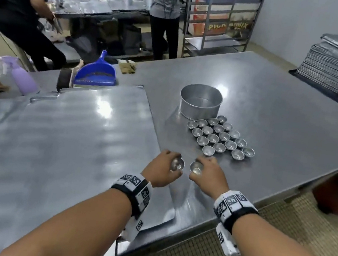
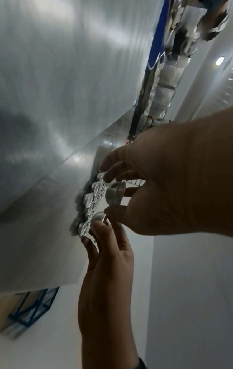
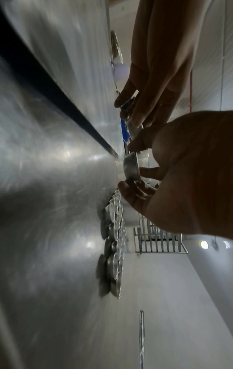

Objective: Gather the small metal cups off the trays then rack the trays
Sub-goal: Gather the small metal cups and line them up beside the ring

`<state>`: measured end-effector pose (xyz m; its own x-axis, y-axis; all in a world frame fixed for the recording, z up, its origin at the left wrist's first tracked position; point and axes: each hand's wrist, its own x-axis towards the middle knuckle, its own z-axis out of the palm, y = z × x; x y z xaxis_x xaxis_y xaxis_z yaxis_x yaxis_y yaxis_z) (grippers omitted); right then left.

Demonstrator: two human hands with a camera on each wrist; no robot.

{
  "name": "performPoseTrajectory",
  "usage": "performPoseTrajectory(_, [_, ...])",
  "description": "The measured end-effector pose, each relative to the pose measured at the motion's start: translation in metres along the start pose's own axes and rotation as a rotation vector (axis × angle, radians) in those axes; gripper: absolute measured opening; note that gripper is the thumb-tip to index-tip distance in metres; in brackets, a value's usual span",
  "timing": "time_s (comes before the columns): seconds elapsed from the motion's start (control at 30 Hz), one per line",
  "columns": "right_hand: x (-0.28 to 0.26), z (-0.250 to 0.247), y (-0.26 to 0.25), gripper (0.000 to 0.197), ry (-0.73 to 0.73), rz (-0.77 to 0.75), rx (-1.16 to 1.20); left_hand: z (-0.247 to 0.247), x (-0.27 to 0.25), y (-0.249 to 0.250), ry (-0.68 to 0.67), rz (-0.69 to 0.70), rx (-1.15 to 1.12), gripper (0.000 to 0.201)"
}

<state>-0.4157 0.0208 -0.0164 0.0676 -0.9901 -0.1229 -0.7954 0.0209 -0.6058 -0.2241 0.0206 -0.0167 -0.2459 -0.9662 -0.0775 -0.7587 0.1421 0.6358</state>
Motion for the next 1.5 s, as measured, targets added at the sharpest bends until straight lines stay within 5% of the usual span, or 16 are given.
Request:
performPoseTrajectory(0.27, [0.019, -0.012, 0.064, 0.065, -0.030, 0.170, -0.022, 0.064, 0.064, 0.015, -0.158, -0.009, -0.022, 0.057])
performPoseTrajectory(0.5, [0.038, -0.026, 0.099, 0.059, -0.056, 0.223, -0.067, 0.096, 0.097, 0.035, -0.165, -0.022, -0.046, 0.044])
performPoseTrajectory(0.7, [0.063, -0.036, 0.111, 0.058, -0.115, 0.118, -0.068, 0.109, 0.099, 0.045, 0.014, -0.121, -0.085, 0.029])
performPoseTrajectory(1.03, [0.098, -0.058, 0.132, 0.057, -0.263, -0.150, -0.172, 0.123, 0.095, 0.083, 0.213, -0.317, -0.149, 0.054])
performPoseTrajectory(1.13, [0.099, -0.061, 0.138, 0.056, -0.271, -0.213, -0.141, 0.130, 0.090, 0.094, 0.295, -0.426, -0.203, 0.046])
performPoseTrajectory(1.23, [0.101, -0.063, 0.142, 0.058, -0.274, -0.246, -0.116, 0.137, 0.090, 0.096, 0.309, -0.464, -0.188, 0.033])
performPoseTrajectory(1.5, [0.117, -0.074, 0.149, 0.047, -0.306, -0.300, -0.186, 0.141, 0.102, 0.091, 0.344, -0.479, -0.173, 0.054])
